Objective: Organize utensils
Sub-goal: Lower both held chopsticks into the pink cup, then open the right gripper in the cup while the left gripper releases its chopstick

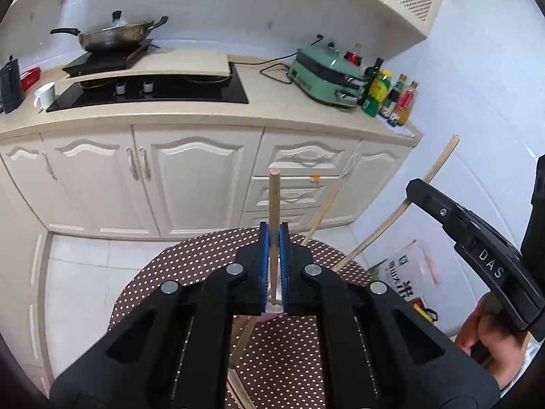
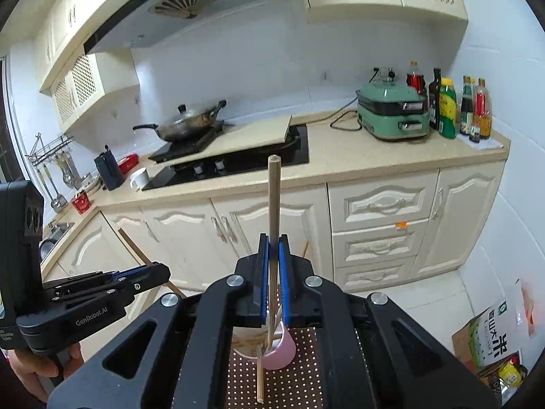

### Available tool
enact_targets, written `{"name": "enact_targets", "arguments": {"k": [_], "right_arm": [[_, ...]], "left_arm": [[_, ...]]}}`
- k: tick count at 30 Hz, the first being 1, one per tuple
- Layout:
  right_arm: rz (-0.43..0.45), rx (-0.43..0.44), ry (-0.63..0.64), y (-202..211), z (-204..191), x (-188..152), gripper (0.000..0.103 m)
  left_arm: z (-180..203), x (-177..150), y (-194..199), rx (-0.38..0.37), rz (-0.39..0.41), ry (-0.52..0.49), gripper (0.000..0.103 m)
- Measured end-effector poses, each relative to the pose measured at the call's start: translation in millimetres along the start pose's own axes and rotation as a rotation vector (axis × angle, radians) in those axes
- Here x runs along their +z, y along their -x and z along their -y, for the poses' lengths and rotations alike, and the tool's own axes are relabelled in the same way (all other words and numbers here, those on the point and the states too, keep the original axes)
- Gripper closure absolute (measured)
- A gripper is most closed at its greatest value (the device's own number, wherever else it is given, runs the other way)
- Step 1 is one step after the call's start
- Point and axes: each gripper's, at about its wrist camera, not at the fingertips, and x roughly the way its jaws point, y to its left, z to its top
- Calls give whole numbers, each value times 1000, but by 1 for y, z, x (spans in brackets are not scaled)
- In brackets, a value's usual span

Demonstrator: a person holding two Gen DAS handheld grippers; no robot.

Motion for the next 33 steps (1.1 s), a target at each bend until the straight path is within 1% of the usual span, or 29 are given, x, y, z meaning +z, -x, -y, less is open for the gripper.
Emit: {"name": "enact_targets", "arguments": {"k": [7, 13, 21, 25, 28, 33], "right_arm": [[-88, 34, -44, -16, 10, -21, 98], [-155, 49, -69, -20, 11, -40, 98], [-255, 41, -60, -29, 2, -65, 98], [-277, 38, -47, -32, -2, -71, 97], [-285, 43, -63, -31, -3, -72, 95], [-273, 40, -77, -24, -4, -68, 94]], "left_arm": [[-4, -18, -17, 12, -63, 9, 97], [-5, -36, -26, 12, -128, 2, 97], [-6, -47, -29, 23, -161, -2, 97], [-7, -48, -33, 24, -191, 6, 97], [-5, -48, -33, 19, -204, 3, 96], [-2, -45, -31, 20, -215, -11, 96]]}}
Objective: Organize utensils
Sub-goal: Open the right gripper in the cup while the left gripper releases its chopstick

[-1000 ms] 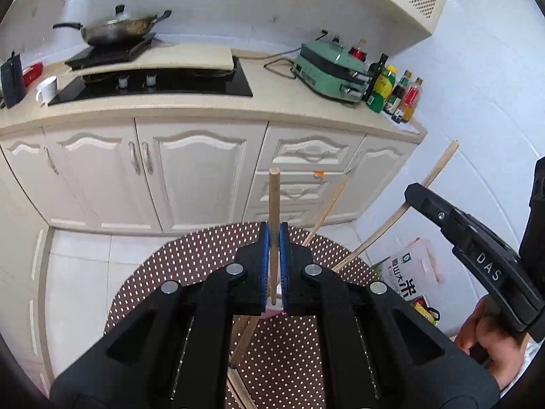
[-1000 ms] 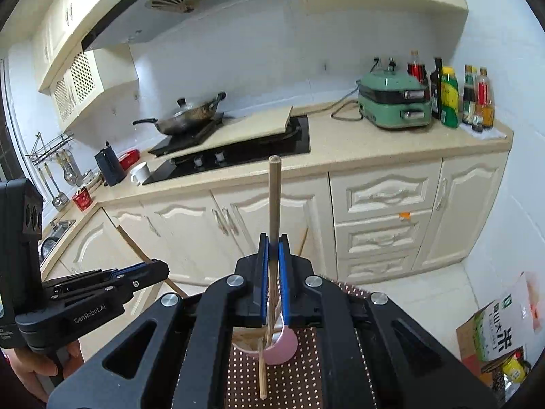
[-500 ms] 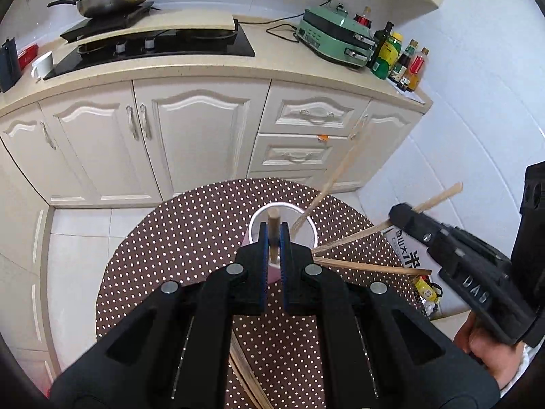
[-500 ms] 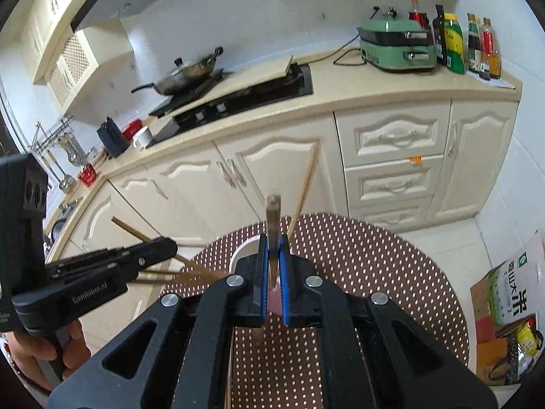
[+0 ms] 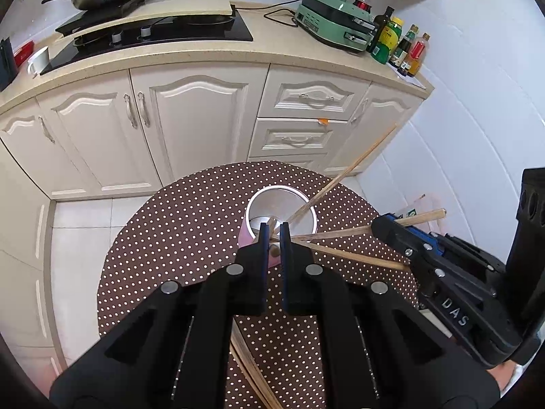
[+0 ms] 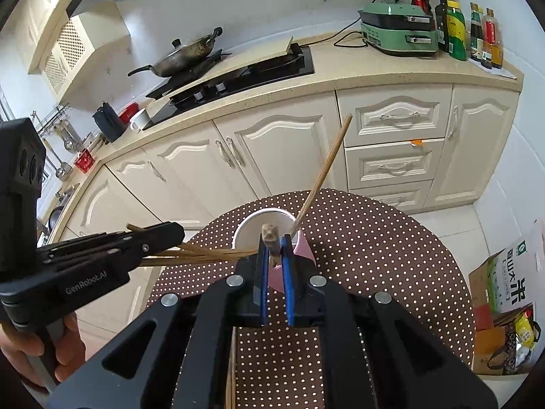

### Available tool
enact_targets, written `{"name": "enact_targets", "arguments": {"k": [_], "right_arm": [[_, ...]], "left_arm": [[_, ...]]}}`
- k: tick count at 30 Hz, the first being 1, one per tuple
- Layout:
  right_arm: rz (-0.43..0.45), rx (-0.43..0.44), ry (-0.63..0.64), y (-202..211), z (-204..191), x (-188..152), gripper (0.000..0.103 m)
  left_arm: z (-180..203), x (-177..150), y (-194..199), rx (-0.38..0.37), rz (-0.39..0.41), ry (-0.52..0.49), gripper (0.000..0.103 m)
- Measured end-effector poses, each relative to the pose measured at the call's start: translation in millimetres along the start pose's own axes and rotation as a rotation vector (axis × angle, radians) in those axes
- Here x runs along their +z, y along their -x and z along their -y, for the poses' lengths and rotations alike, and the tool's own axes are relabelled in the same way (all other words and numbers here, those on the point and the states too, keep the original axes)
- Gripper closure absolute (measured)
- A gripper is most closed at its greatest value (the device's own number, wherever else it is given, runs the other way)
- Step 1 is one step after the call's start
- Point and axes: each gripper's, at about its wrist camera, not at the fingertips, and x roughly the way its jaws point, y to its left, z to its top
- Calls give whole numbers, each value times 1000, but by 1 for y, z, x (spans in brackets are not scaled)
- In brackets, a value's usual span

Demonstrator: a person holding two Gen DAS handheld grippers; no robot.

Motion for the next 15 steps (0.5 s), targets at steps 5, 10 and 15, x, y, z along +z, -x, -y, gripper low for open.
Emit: {"name": "enact_targets", "arguments": {"k": [5, 10, 15], "right_arm": [[27, 1, -35, 15, 1, 2, 80], [58, 6, -77, 33, 0, 3, 76], [85, -3, -91, 50, -5, -2, 72]], "left_arm": [[0, -2, 10, 9, 16, -3, 96], [-2, -6, 23, 5, 30, 3, 96], [-5, -14, 39, 7, 51, 4, 96]]}}
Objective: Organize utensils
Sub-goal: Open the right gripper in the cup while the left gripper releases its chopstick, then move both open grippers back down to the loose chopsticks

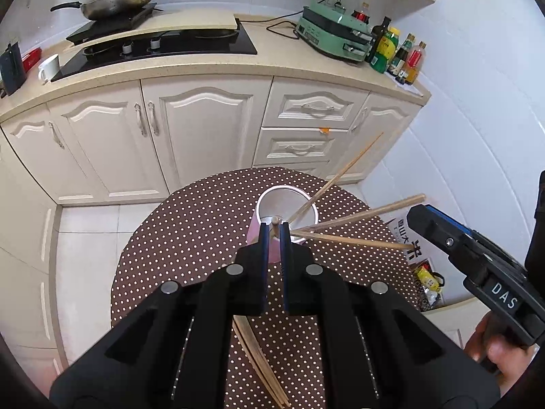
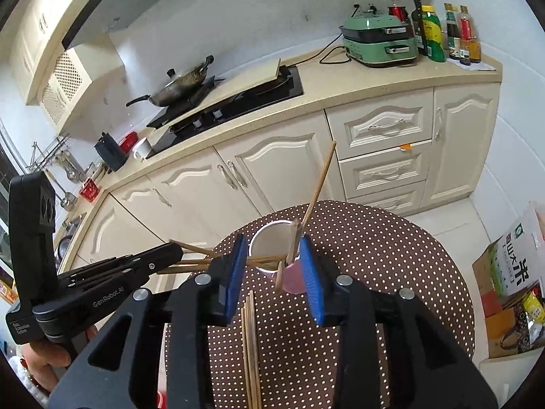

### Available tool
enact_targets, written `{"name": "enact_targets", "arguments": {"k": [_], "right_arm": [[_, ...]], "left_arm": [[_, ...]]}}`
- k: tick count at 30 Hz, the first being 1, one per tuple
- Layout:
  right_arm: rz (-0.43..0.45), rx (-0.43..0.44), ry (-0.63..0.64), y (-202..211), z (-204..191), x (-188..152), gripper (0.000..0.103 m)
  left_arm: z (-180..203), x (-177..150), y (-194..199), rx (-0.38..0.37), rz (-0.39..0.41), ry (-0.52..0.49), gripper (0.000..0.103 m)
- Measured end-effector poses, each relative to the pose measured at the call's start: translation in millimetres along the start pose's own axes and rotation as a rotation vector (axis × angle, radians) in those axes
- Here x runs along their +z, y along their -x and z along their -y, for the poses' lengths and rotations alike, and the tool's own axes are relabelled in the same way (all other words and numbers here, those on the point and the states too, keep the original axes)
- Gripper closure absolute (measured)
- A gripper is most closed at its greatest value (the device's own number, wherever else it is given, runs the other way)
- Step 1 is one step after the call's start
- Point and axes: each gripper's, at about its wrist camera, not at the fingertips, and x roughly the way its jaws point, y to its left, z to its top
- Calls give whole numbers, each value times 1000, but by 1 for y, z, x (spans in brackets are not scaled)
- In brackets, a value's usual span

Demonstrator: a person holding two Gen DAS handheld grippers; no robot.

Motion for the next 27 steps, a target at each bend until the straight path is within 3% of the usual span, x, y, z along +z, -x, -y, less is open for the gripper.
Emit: {"name": "enact_targets", "arguments": {"k": [9, 15, 16, 17, 19, 27], "right_arm": [[25, 10, 8, 25, -20, -19, 72], [-28, 26, 42, 17, -36, -44, 72], [-44, 26, 48, 12, -39, -48, 72], [-61, 25, 53, 8, -40, -53, 72], [-101, 23, 65, -4, -43, -62, 72], [-238, 9, 104, -48, -46, -93, 72]], "left_arm": [[-18, -23, 37, -20, 40, 32, 96], [-33, -41, 42, -19, 23, 59, 96], [-38, -46, 40, -14, 11, 70, 91], [-41, -50, 38, -9, 4, 76, 74], [-49, -60, 35, 6, 3, 98, 52], [-69, -84, -9, 26, -112, 153, 52]]}}
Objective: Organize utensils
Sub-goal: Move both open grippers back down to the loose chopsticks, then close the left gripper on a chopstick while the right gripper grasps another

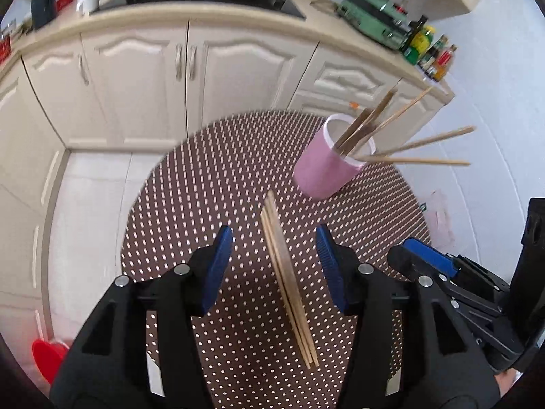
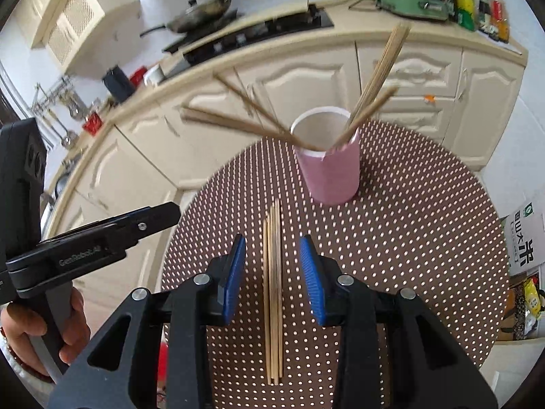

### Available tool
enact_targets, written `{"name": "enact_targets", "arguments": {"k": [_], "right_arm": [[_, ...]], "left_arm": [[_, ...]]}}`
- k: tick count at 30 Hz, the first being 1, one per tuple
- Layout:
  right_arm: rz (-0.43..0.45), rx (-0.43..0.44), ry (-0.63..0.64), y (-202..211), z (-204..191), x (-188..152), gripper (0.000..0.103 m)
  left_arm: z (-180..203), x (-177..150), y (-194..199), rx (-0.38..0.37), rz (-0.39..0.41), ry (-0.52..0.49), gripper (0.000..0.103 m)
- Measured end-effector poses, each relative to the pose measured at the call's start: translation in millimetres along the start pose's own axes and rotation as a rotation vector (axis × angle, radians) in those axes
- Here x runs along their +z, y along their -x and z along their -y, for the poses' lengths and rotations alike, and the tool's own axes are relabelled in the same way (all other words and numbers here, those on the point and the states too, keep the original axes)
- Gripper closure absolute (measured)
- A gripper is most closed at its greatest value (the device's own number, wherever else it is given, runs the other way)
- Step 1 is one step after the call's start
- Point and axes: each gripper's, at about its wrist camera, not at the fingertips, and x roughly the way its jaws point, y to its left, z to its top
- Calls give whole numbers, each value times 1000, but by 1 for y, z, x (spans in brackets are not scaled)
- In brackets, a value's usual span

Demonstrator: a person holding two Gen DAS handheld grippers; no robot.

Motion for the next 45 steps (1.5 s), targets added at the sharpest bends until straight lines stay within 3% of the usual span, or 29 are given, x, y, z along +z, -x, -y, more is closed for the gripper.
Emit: {"name": "enact_targets", "arguments": {"k": [8, 15, 22, 35, 39, 41, 45], "right_arm": [[-106, -8, 4, -41, 12, -7, 72], [-174, 1, -3, -67, 24, -8, 72], [-213, 8, -14, -83, 34, -5, 72], [-250, 31, -15, -101, 34, -3, 72], [-263, 37, -1, -108, 30, -2, 72], [-271, 43, 16, -113, 25, -1, 72], [-285, 52, 78, -125, 9, -2, 72]], "left_arm": [[-6, -21, -71, 22, -166, 21, 52], [-5, -29, -118, 64, -258, 14, 52], [2, -35, -143, 127, -288, -43, 52], [-2, -12, -159, 203, -284, -88, 47], [4, -10, -164, 223, -269, -128, 57], [-3, -10, -160, 209, -262, -129, 73], [-26, -9, -152, 164, -272, -76, 88]]}}
